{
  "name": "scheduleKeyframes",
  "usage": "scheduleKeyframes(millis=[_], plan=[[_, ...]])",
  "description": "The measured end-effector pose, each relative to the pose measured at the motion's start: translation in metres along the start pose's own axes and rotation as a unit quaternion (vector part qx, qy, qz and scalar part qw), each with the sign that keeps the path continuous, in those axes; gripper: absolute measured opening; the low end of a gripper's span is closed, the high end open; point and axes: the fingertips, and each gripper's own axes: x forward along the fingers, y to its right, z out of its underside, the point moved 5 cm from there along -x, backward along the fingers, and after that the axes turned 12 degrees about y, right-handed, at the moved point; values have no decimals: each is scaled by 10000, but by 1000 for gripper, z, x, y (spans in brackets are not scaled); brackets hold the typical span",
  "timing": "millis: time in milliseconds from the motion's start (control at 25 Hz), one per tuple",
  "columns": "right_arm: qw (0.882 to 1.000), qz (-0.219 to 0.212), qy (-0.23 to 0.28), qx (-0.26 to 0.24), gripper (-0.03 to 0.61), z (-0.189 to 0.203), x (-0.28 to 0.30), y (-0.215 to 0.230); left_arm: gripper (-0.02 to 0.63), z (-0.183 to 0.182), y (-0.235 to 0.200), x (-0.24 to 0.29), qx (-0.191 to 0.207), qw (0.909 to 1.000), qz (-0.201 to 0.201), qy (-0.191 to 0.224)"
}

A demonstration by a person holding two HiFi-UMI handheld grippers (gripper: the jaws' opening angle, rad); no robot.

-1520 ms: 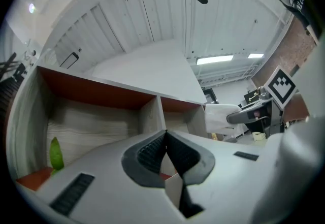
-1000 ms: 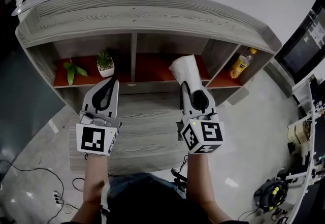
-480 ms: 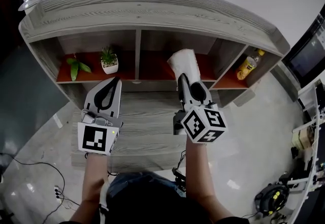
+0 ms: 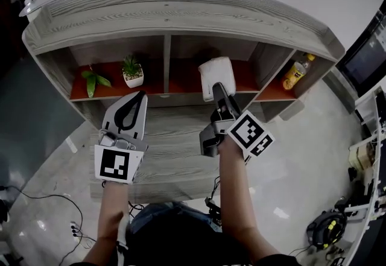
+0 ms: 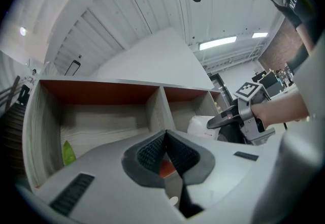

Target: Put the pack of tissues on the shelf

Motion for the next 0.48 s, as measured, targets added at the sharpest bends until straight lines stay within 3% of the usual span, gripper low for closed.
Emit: scheduleKeyframes(millis=[160, 480], plan=[[9934, 137, 33, 1139, 120, 2, 1, 6, 12, -2, 1, 1, -31, 10000, 81, 21], [9692, 573, 2, 2396, 120, 11, -2, 20, 11, -6, 4, 3, -69, 9997, 216, 20]])
